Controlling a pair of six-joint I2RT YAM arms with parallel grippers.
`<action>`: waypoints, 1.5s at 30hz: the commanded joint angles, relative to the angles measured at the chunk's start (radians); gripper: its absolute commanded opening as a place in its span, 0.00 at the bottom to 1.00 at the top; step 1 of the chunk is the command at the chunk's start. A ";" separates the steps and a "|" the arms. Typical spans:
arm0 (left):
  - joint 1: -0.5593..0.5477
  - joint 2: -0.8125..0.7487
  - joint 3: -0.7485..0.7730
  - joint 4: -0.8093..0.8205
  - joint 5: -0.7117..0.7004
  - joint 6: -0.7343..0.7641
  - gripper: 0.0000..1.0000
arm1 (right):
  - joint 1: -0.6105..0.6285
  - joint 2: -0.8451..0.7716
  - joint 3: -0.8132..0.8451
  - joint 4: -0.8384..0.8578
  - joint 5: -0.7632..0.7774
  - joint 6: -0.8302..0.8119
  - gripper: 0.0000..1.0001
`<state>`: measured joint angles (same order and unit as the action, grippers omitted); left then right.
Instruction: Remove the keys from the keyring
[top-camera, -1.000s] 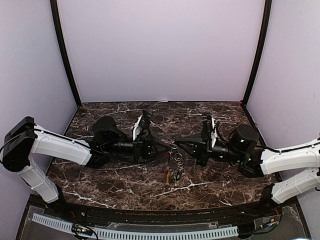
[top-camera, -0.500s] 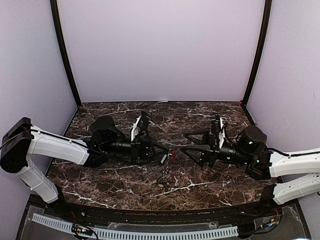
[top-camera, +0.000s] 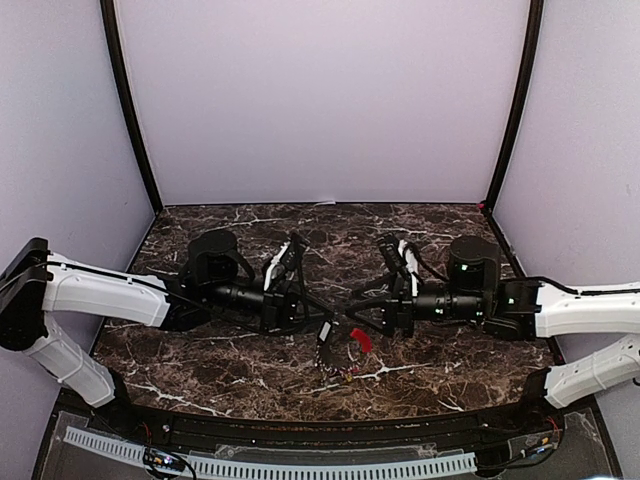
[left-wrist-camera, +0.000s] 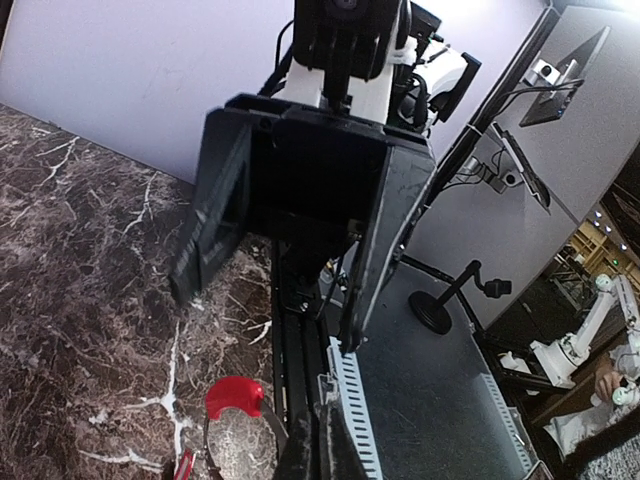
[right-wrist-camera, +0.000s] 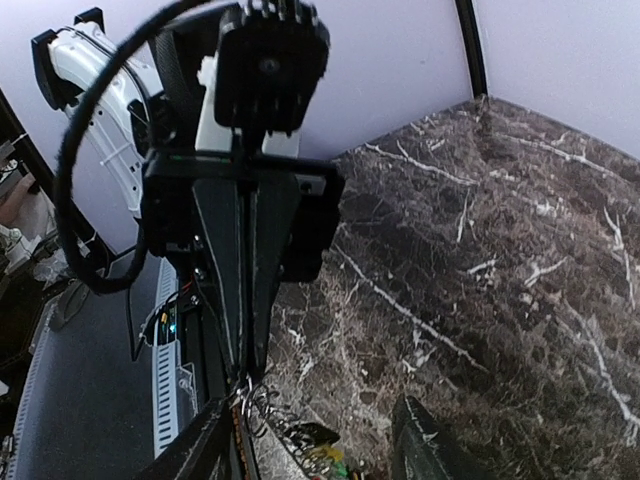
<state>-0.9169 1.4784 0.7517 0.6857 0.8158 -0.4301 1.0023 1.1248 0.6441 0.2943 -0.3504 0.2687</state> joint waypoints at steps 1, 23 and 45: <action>0.004 -0.043 0.019 -0.027 -0.061 0.008 0.00 | 0.033 0.026 0.021 -0.070 0.071 0.033 0.52; 0.004 -0.035 0.024 -0.041 -0.074 0.013 0.00 | 0.133 0.112 0.094 -0.115 0.193 -0.122 0.24; 0.004 -0.040 0.016 -0.045 -0.123 0.003 0.00 | 0.177 0.128 0.071 -0.058 0.345 -0.173 0.00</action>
<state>-0.9115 1.4731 0.7521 0.6331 0.7197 -0.4297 1.1633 1.2678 0.7383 0.1570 -0.0834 0.1154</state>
